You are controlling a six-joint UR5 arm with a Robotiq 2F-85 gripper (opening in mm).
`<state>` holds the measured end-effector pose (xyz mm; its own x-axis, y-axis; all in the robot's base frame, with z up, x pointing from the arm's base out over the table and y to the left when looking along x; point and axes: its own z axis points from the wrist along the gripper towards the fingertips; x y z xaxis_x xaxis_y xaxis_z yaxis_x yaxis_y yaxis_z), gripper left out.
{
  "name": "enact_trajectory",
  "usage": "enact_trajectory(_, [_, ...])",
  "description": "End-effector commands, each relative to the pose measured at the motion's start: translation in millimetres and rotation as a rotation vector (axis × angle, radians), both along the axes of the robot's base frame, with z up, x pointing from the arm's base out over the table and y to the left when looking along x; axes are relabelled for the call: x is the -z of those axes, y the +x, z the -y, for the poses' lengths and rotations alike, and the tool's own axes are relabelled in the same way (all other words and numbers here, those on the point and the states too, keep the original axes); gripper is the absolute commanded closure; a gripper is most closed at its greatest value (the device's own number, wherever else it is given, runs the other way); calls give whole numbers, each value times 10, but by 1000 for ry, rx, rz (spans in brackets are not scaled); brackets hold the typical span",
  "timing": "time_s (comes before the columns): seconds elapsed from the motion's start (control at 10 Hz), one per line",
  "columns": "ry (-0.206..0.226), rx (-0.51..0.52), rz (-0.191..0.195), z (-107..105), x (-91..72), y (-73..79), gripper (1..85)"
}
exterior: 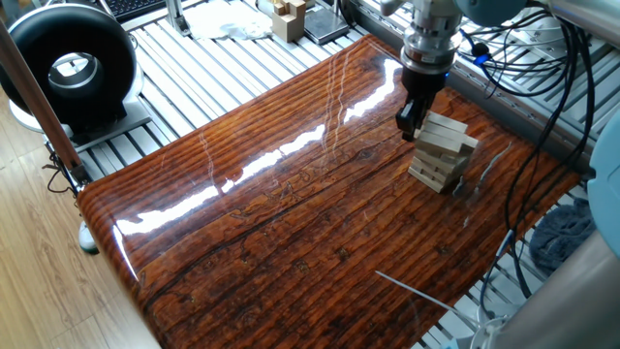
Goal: Play Jenga
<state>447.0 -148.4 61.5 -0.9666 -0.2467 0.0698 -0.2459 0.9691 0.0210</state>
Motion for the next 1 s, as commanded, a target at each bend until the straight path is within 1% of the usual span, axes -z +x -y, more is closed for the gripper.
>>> enact_trajectory(0.0, [8, 8, 9, -18, -7, 35, 787])
enact_trajectory(0.5, [9, 17, 12, -36, -12, 66, 797])
enact_trajectory(0.7, [10, 20, 12, -35, -14, 56, 800])
enact_trajectory(0.9, [22, 20, 12, -50, -17, 24, 800])
